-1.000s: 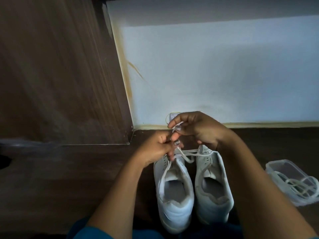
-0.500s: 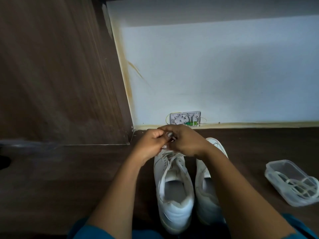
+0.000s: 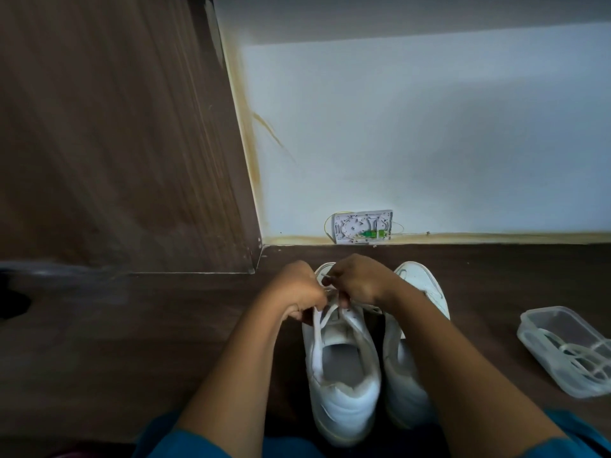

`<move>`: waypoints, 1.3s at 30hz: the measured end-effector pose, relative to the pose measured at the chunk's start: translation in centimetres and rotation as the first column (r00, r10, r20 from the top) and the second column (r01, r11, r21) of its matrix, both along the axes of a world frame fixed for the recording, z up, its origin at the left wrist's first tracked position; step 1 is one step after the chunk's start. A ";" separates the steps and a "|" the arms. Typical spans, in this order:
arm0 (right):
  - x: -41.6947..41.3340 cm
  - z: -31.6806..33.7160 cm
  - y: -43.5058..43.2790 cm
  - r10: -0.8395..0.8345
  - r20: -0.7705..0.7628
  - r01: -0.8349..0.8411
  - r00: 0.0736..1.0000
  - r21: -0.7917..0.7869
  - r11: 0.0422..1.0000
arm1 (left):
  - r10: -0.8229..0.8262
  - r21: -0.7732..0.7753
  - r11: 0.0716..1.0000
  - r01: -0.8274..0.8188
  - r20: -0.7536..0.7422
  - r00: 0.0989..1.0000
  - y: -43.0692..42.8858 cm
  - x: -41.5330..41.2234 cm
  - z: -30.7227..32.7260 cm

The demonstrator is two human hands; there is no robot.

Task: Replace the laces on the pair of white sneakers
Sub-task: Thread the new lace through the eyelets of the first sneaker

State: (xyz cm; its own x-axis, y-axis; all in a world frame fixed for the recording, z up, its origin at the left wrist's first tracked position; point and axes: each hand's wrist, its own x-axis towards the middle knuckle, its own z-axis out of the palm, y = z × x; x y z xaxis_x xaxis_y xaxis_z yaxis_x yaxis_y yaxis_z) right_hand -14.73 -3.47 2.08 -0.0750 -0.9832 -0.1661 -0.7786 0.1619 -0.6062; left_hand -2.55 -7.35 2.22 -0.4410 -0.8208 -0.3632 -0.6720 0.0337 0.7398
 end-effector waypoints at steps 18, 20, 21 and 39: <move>0.6 -2.2 -1.4 0.137 -0.518 -0.177 0.844 -0.029 0.984 | 0.171 0.200 0.971 -0.128 -0.215 0.962 -1.3 1.5 -1.3; 0.5 -1.9 -1.4 0.168 -0.503 -0.201 0.848 -0.010 0.980 | 0.181 0.211 0.968 -0.134 -0.222 0.958 -1.2 1.5 -1.1; 0.3 -1.9 -1.4 0.179 -0.485 -0.210 0.856 -0.011 0.978 | 0.187 0.212 0.967 -0.140 -0.223 0.957 -1.1 1.5 -1.0; 1.0 -1.6 -1.2 0.178 -0.437 -0.191 0.881 0.014 0.981 | 0.157 0.183 0.977 -0.112 -0.256 0.954 -0.9 1.9 -1.4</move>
